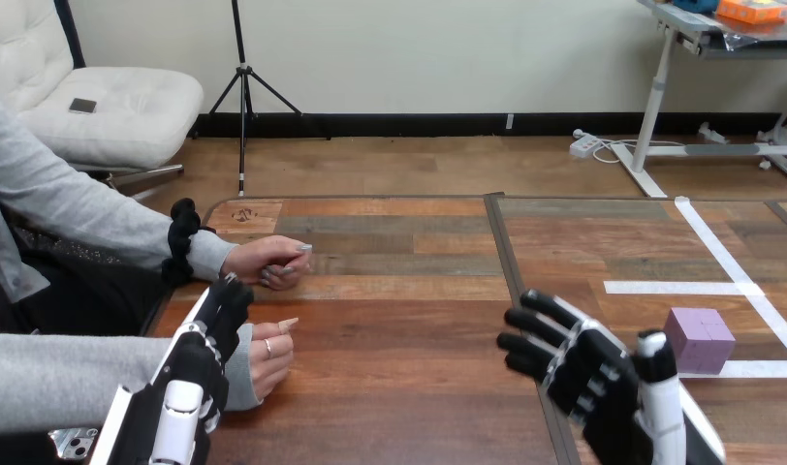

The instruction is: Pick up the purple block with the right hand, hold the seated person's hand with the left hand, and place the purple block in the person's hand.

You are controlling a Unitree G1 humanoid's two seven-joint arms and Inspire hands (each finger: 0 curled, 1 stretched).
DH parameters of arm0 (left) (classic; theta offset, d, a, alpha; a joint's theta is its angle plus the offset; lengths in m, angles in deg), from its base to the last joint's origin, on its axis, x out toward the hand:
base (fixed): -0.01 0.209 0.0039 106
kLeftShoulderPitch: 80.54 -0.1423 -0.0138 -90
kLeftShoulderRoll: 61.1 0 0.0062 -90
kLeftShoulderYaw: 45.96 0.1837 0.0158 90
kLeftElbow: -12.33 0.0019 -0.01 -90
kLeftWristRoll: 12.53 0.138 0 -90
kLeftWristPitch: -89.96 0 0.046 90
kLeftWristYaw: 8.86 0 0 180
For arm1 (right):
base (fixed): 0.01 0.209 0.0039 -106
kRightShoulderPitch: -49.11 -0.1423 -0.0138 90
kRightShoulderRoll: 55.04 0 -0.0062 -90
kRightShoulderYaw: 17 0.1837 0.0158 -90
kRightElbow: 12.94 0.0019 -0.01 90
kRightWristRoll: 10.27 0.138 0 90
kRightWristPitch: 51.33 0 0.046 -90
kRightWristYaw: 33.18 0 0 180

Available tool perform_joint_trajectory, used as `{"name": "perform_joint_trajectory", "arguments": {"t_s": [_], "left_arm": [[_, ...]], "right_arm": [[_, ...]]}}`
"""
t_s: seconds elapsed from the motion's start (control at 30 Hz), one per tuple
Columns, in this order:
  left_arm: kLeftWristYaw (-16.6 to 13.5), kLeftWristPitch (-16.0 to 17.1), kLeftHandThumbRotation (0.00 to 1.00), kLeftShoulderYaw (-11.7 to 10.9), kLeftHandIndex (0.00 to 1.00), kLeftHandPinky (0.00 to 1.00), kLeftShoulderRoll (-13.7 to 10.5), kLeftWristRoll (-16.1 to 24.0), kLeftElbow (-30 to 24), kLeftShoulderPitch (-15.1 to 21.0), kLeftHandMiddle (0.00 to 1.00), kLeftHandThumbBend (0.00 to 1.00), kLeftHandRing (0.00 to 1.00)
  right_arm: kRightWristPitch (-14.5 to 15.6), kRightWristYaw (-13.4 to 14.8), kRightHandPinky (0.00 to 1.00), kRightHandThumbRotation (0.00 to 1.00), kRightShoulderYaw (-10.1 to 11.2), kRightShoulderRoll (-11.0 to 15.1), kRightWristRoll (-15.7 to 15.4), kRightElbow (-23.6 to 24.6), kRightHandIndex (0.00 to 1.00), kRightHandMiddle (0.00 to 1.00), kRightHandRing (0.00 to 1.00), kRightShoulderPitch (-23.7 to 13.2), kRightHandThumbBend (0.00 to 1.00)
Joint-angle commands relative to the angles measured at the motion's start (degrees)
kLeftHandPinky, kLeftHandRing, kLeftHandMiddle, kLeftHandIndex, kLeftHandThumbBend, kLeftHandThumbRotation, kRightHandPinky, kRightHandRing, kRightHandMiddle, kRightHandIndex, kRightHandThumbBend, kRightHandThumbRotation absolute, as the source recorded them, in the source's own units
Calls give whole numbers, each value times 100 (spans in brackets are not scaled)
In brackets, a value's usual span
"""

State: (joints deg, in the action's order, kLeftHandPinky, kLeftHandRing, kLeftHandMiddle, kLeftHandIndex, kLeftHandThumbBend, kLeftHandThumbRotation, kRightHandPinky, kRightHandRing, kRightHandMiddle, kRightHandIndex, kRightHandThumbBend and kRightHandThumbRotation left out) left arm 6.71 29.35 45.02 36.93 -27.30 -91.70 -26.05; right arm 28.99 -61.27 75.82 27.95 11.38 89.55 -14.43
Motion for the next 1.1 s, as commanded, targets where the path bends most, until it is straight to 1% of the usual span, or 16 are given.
{"name": "perform_joint_trajectory", "arguments": {"t_s": [0.0, 0.03, 0.1, 0.3, 0.4, 0.53, 0.6, 0.7, 0.8, 0.83, 0.9, 1.03, 1.07], "left_arm": [[-78, 172, 100, -100, 91, 100, 166, 42, -4, 597, 92, 50, 95], [-111, 153, 100, -117, 91, 100, 156, 65, -8, 639, 92, 51, 95], [-153, 135, 100, -133, 91, 100, 138, 98, -8, 687, 91, 52, 94], [-173, 376, 100, -230, 90, 99, 92, 181, 166, 942, 89, 55, 92], [-58, 438, 100, -241, 90, 98, 56, -5, 251, 1073, 88, 57, 91], [-70, 409, 100, -312, 89, 96, 29, -35, 280, 1192, 87, 60, 90], [-64, 380, 100, -328, 88, 95, 9, -70, 275, 1225, 87, 62, 89], [-63, 327, 100, -356, 87, 92, -18, -135, 268, 1283, 87, 64, 89], [-124, 295, 100, -390, 87, 91, -40, -54, 226, 1294, 87, 65, 89], [-116, 302, 100, -400, 87, 91, -47, -55, 238, 1305, 87, 65, 89], [-96, 316, 100, -409, 87, 90, -50, -68, 258, 1319, 87, 65, 89], [-87, 245, 100, -382, 86, 90, -2, -157, 202, 1257, 87, 63, 89], [-90, 236, 100, -377, 86, 89, 11, -167, 196, 1246, 87, 62, 88]], "right_arm": [[-155, 50, 83, 94, 253, 141, -58, -205, 83, 83, 82, -716, 78], [-162, 56, 84, 94, 290, 197, -89, -254, 84, 84, 83, -817, 78], [-152, 61, 83, 93, 329, 258, -121, -296, 84, 84, 83, -923, 78], [21, 181, 81, 91, 506, 469, -198, -468, 84, 84, 83, -1340, 77], [62, 203, 81, 90, 588, 581, -208, -603, 84, 84, 83, -1561, 76], [71, 182, 80, 90, 693, 765, -248, -860, 84, 83, 83, -1888, 76], [72, 180, 81, 89, 728, 814, -258, -950, 84, 83, 83, -1994, 75], [34, 158, 81, 88, 789, 923, -284, -1160, 84, 83, 84, -2216, 74], [43, 80, 82, 87, 863, 1020, -222, -1418, 84, 84, 84, -2462, 73], [-5, 93, 82, 87, 906, 1063, -255, -1579, 84, 84, 84, -2591, 73], [-77, 115, 82, 86, 949, 1107, -302, -1764, 83, 83, 84, -2728, 73], [-54, 88, 82, 85, 1041, 1240, -292, -2157, 83, 83, 84, -3030, 74], [-81, 92, 84, 86, 1061, 1256, -305, -2252, 84, 84, 85, -3099, 73]]}}
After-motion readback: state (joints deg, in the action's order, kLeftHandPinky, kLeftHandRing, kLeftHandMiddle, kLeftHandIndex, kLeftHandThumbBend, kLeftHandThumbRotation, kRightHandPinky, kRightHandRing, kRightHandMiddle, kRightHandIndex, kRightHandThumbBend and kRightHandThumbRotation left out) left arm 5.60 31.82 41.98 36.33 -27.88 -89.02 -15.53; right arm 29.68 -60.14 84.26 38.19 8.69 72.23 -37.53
